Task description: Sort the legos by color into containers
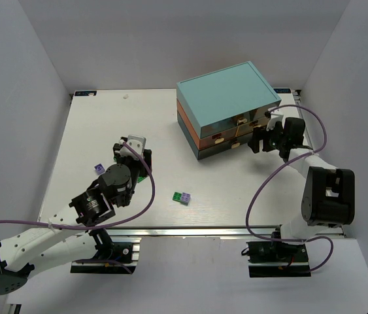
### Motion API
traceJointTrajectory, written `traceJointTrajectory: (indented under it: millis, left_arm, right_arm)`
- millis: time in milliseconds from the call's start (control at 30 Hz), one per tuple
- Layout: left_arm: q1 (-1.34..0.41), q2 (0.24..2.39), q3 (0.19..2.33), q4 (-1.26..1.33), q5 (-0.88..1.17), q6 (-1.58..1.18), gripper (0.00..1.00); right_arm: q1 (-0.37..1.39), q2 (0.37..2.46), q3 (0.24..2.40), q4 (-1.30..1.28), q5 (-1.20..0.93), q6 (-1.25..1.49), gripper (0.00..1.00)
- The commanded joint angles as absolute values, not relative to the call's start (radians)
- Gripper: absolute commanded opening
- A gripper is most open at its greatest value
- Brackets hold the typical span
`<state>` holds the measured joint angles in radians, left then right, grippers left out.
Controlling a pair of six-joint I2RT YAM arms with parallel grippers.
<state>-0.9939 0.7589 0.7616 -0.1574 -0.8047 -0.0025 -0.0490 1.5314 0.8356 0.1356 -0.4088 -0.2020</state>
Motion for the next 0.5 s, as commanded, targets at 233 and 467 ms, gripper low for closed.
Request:
traceJointTrajectory:
  millis: [233,467]
  left_arm:
    - [-0.994,0.752,0.755,-0.153,-0.808,0.037,0.66]
    - [-0.994,0.762,0.753,-0.15,-0.808,0.041,0.66]
  right_arm:
    - [-0.055,1.678,1.003,0.35,-0.476,-0.216,0.81]
    - [-0.058,1.689,0.98,0.466,-0.482,-0.187,0.63]
